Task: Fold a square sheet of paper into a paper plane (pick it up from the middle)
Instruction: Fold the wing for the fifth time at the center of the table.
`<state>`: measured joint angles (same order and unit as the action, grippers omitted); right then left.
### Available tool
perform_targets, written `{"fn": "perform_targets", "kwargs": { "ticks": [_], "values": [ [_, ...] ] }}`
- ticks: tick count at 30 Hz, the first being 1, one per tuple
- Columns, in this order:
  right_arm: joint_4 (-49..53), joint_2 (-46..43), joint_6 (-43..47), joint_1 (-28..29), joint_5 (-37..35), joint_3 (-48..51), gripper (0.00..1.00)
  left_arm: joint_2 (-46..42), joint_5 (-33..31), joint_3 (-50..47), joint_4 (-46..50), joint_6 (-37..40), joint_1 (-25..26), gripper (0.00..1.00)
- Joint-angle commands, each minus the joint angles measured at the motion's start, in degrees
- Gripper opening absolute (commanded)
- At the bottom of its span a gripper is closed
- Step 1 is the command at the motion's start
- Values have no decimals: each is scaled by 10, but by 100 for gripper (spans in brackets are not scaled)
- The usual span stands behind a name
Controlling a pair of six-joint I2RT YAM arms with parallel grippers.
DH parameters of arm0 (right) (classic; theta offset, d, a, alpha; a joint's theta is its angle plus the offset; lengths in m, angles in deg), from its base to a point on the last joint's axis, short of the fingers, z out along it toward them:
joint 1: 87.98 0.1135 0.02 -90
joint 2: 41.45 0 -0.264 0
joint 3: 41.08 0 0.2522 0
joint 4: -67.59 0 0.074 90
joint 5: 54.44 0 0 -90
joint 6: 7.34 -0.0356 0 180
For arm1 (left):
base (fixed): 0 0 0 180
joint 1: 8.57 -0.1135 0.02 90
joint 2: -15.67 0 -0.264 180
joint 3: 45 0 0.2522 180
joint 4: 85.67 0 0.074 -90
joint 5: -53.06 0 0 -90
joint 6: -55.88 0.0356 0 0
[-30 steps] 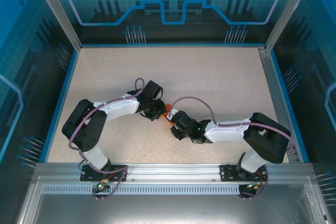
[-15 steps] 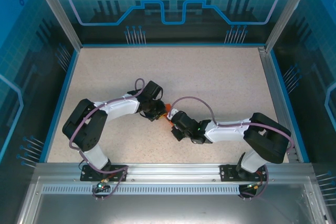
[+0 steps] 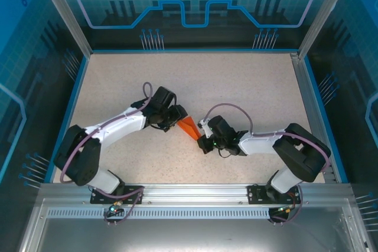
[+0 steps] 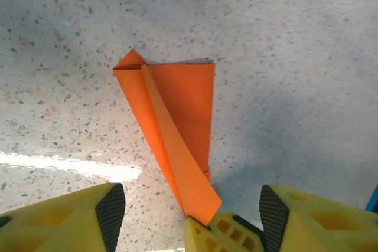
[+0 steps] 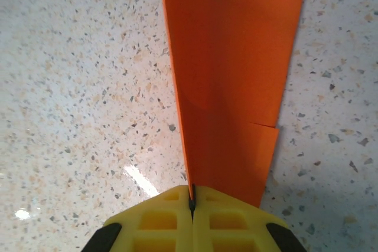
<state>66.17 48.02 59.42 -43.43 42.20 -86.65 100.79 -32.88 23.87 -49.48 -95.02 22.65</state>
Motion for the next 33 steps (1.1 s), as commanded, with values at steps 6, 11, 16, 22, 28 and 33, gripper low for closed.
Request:
{"fn": "perform_targets", "kwargs": {
  "ticks": [6,11,16,22,28,33],
  "values": [
    [-78,26,-58,-52,169,6,2,-46,17,-56,-33,39,-1,68],
    [-76,55,-73,-73,216,-10,2,-53,75,-86,-113,38,2,67],
    [-104,87,-107,-87,239,-13,2,-43,98,-108,-173,34,9,66],
    [-151,112,-154,-105,286,-10,2,-31,125,-138,-242,33,11,63],
    [-185,120,-197,-124,320,-5,2,-27,132,-155,-275,42,13,61],
    [-188,149,-232,-142,345,-13,3,-11,147,-157,-317,49,14,61]
  ]
}}
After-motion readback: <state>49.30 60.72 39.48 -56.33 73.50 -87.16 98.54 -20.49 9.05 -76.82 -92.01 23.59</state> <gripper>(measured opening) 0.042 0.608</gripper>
